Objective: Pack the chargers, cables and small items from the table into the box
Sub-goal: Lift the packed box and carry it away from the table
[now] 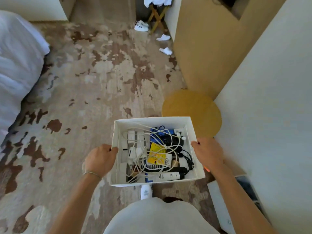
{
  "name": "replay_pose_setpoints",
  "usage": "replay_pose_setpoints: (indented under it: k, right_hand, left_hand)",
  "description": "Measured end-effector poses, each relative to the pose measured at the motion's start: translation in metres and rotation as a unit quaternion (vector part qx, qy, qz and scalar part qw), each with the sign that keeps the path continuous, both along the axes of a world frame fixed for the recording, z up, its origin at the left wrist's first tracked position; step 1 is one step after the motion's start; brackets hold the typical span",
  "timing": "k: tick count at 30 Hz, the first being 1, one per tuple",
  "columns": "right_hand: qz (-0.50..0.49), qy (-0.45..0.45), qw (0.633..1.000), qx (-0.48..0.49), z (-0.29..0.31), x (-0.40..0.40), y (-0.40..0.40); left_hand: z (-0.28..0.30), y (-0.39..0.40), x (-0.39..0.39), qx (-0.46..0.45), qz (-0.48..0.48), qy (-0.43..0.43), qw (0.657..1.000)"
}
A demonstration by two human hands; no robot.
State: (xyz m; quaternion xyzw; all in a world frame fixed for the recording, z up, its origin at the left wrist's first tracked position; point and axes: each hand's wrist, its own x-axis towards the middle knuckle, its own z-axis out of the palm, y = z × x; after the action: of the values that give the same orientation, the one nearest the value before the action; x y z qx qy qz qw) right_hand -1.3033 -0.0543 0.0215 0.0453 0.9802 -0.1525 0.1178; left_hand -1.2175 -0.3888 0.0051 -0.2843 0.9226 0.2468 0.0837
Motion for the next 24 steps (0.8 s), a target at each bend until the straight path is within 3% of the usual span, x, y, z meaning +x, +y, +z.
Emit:
replay_pose_setpoints:
  k: [10,24]
  right_hand:
    - [-0.093,0.019,0.995,0.004,-0.018,-0.103,0.062]
    - [-0.098,-0.044,0.994,0.012,-0.11,-0.284,0.163]
  left_hand:
    - [-0.005,0.054,-0.158,0.009,-0.074,0.008,0.997]
    - [-0.09,0.163,-0.352,-0.04,-0.101,-0.105,0.989]
